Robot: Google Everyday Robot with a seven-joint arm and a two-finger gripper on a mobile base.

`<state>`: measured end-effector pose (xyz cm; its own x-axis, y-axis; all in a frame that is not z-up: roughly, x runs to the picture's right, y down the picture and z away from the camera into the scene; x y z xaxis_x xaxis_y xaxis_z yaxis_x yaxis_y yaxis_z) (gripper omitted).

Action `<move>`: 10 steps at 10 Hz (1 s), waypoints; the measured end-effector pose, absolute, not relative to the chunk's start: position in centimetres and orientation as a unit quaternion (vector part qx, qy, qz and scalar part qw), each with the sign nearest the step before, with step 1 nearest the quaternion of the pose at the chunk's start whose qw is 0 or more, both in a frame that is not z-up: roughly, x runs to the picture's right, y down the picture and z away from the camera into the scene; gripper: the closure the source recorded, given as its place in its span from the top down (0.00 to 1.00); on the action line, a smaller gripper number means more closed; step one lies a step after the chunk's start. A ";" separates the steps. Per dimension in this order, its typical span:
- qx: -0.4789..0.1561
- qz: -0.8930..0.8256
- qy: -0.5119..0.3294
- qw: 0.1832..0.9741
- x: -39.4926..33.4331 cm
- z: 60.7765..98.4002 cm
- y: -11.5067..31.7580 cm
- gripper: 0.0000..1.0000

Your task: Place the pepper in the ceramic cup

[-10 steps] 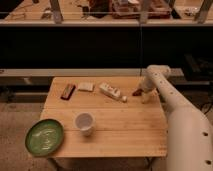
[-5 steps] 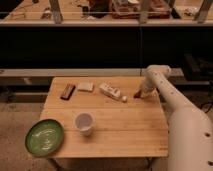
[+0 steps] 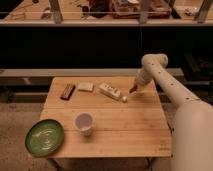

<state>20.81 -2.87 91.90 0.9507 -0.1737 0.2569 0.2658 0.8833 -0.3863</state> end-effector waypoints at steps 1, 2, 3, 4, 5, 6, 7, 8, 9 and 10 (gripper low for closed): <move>-0.212 -0.126 -0.111 0.963 19.6 90.5 -3.7 0.09; -0.212 -0.135 -0.113 0.961 18.5 89.0 -4.4 0.09; -0.212 -0.151 -0.116 0.959 17.2 86.6 -5.3 0.09; -0.211 -0.170 -0.123 0.955 15.6 84.6 -5.3 0.09; -0.211 -0.188 -0.130 0.950 14.2 83.1 -4.7 0.09; -0.207 -0.215 -0.135 0.945 12.4 80.5 -3.6 0.09; -0.201 -0.235 -0.137 0.941 10.8 78.2 -2.8 0.09; -0.193 -0.255 -0.139 0.937 8.6 76.0 -2.3 0.09; -0.188 -0.267 -0.142 0.934 6.7 74.9 -1.8 0.09; -0.174 -0.280 -0.140 0.934 5.3 73.8 -1.3 0.09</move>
<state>5.29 -1.28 73.76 0.8044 -0.4733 0.3591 0.5708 0.7834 -0.2461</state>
